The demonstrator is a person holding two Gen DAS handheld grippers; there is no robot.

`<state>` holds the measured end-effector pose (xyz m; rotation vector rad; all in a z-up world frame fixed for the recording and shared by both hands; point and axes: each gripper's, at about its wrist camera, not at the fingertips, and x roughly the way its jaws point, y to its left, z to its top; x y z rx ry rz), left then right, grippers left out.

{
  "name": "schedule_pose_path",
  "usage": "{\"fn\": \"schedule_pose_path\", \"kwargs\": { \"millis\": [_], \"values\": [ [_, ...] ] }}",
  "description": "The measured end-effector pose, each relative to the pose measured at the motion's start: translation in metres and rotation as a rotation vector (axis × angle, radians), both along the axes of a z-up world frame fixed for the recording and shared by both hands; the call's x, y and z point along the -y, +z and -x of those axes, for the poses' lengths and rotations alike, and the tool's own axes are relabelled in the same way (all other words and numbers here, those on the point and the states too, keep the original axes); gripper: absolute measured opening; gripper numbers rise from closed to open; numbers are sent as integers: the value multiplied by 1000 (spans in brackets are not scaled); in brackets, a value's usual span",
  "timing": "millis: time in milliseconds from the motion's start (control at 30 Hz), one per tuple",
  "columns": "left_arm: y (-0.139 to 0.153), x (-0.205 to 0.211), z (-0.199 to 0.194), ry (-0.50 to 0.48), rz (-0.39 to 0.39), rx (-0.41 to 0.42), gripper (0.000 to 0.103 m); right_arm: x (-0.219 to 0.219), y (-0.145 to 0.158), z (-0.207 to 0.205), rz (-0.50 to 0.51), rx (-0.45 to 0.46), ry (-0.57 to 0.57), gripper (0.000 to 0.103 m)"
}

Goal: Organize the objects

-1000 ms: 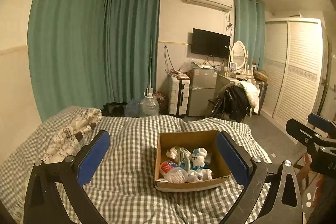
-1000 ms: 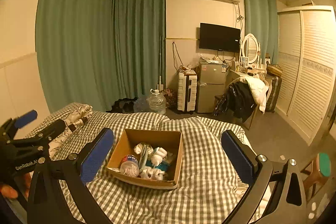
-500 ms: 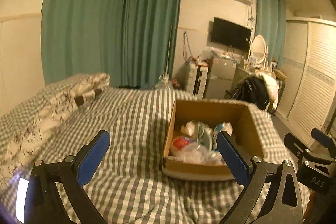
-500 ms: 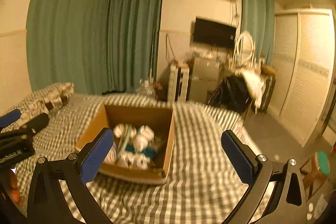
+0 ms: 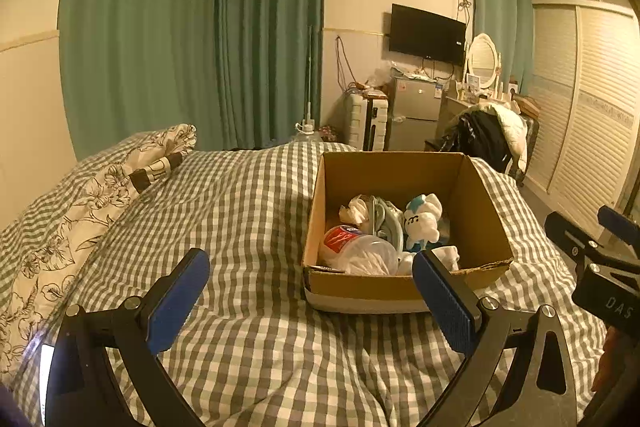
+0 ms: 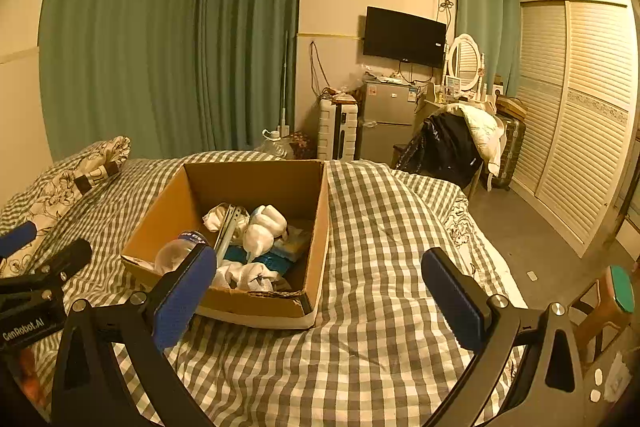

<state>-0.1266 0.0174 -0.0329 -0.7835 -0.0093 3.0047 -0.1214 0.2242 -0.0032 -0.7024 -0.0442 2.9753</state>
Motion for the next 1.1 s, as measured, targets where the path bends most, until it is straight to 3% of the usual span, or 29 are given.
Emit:
{"fn": "schedule_pose_path", "kwargs": {
  "millis": [1100],
  "values": [
    [6, -3, -3, -7, -27, -4, 103, 4, 2, -1, 4, 3, 7, 103]
  ]
}}
